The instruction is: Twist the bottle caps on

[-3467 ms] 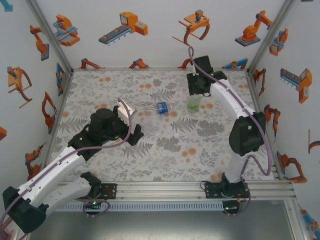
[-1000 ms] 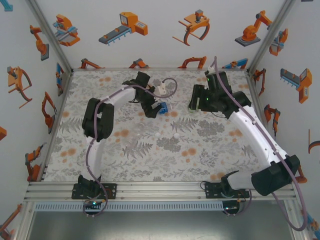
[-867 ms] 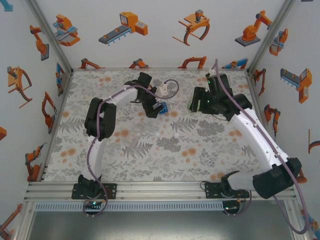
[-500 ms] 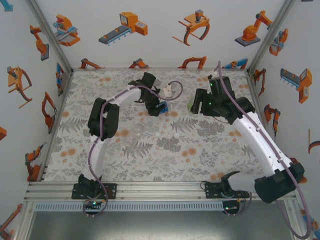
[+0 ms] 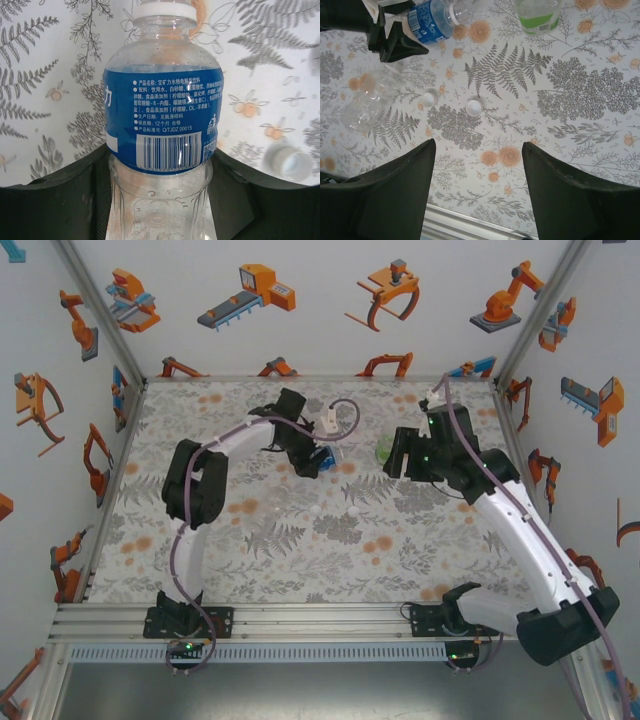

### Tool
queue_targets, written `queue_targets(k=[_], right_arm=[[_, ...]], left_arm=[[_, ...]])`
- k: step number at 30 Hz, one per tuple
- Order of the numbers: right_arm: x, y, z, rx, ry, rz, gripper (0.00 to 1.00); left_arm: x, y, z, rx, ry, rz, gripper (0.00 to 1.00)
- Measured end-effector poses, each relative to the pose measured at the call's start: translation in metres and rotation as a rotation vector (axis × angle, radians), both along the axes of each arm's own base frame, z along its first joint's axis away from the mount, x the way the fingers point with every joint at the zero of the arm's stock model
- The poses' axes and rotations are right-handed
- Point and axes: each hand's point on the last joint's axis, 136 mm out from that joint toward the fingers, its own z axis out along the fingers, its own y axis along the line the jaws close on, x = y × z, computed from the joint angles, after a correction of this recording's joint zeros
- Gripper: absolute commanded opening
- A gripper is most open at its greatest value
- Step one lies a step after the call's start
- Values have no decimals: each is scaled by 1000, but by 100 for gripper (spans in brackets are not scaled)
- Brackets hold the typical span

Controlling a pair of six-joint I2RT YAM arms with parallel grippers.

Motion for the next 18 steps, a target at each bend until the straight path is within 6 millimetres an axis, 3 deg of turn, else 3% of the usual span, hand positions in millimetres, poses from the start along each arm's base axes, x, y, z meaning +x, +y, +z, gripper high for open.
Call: queue_targets(k=[9,18], right_arm=[[-5,19,32,120,-130,102,64],[-3,59,74,336,-340,288,64]], left_arm=[[-34,1,94,-314,-44,117,27],[-69,1,192,-680,-58,121,25]])
